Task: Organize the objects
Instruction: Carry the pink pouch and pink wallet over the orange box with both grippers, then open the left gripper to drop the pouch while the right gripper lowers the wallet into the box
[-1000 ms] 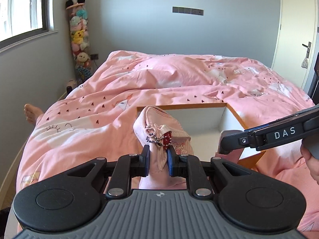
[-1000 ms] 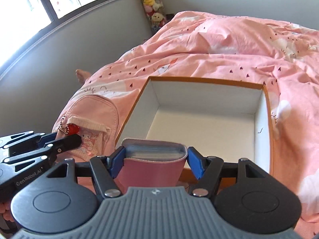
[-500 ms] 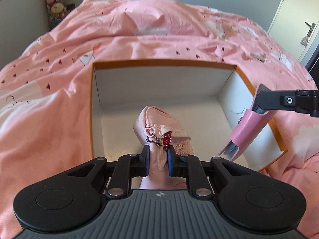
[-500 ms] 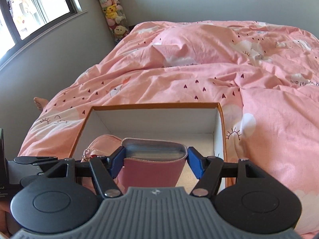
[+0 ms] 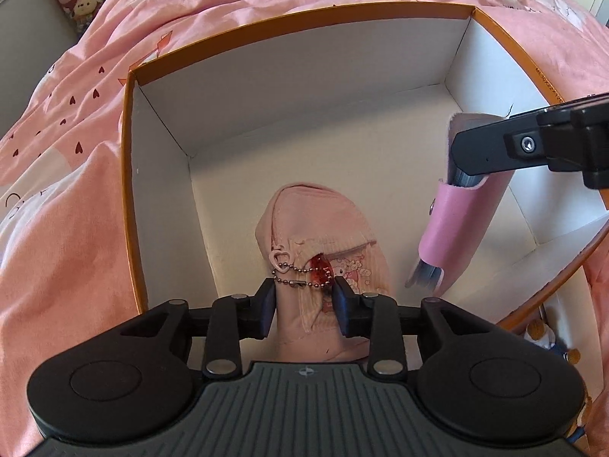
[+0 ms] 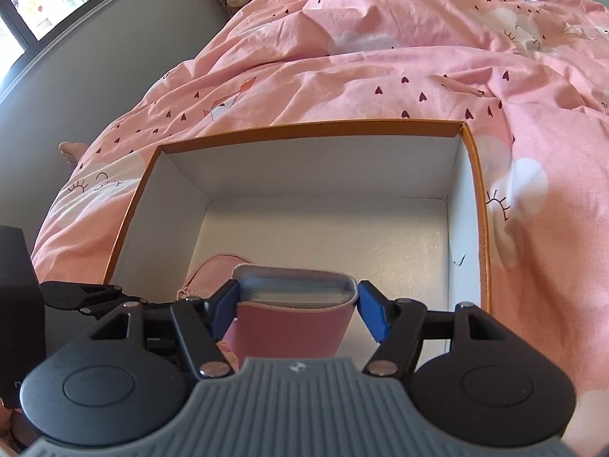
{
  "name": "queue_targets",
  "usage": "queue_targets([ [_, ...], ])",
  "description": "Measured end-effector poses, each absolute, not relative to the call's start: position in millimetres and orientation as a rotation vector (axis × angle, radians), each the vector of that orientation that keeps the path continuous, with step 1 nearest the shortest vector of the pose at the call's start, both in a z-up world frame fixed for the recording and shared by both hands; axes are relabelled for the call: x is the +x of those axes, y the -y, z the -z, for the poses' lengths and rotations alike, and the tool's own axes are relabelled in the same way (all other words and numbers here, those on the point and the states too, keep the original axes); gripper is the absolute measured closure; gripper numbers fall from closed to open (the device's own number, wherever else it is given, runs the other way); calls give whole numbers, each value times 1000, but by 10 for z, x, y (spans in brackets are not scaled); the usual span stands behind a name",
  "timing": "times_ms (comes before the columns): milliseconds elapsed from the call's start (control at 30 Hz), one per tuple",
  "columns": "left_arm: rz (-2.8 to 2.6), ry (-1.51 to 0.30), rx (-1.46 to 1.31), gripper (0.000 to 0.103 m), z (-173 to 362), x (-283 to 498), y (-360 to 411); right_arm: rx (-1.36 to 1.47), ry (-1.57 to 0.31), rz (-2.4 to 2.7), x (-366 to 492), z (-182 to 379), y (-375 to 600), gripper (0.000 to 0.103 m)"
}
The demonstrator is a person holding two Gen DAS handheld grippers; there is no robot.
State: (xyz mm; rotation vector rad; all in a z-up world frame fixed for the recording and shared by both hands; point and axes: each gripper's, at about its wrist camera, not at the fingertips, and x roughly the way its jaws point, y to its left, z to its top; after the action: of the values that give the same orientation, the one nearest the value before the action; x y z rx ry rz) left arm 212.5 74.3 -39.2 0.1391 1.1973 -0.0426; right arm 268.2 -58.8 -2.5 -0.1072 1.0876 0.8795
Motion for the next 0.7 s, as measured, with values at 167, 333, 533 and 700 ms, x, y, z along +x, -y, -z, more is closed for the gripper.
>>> queue_targets([
  [167, 98, -1131, 167, 58, 228, 1974, -763, -109, -1123, -917, 2707, -20, 532, 35],
  [333, 92, -1023, 205, 49, -48, 1778, -864, -124, -1170, -936, 2747, -31, 409, 35],
  [533, 29, -933, 86, 49, -329, 1754, -1154, -119, -1256, -981, 2727, -70, 192, 34],
  [700, 1, -951, 29, 49, -227, 1883, -1272, -187, -1298, -973, 2629, -28, -111, 34],
])
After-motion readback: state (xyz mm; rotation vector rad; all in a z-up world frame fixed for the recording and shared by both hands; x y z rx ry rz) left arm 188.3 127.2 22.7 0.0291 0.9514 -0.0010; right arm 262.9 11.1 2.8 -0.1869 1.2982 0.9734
